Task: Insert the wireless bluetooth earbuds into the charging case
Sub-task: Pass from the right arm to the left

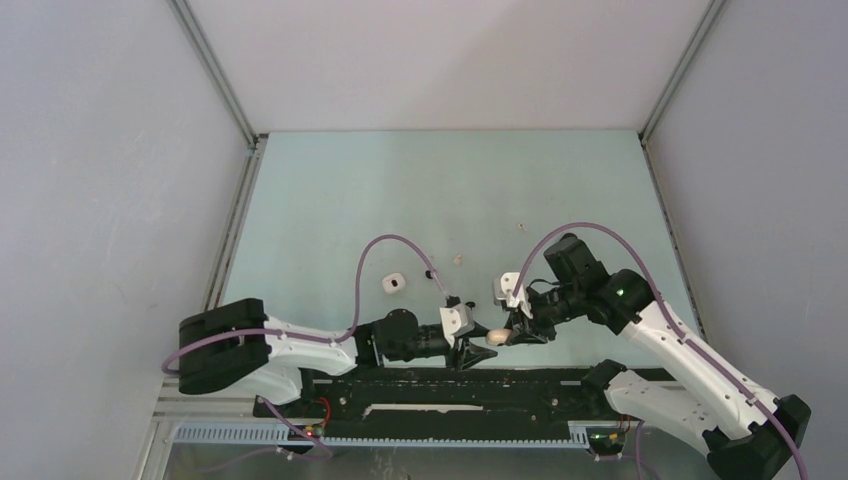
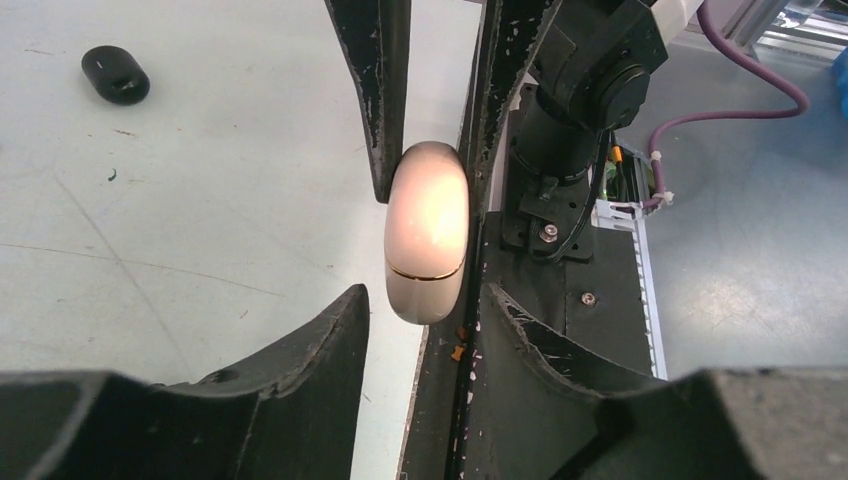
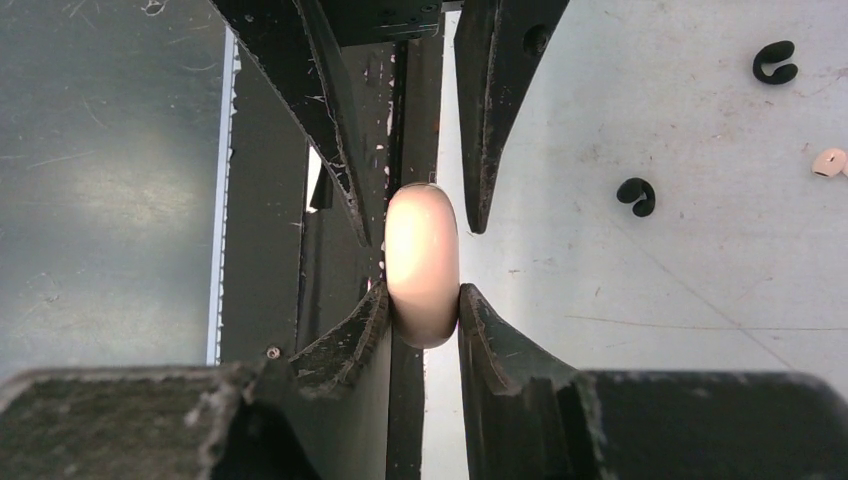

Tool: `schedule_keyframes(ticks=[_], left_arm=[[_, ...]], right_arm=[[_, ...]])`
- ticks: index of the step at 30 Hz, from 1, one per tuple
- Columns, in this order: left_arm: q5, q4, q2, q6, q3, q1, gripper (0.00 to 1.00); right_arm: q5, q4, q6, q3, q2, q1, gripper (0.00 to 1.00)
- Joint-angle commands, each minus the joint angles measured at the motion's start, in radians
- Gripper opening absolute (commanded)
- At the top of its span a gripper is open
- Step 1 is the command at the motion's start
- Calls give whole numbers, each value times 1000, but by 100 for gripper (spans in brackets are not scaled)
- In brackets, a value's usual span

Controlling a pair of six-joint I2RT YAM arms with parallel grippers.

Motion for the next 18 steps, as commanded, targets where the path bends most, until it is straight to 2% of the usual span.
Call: schedule_keyframes(ticks=[1, 12, 15, 18], left_arm=[[5, 72, 19, 11, 17, -4, 50], [9, 128, 40, -7, 12, -4, 46], [14, 130, 48, -7, 17, -5, 44], [22, 135, 56, -7, 22, -4, 36]], right_arm=[[24, 24, 14, 4, -4, 12, 18], [22, 27, 21, 4, 16, 17, 18], [15, 27, 26, 4, 22, 18, 18], [10, 31, 30, 4, 27, 17, 18]])
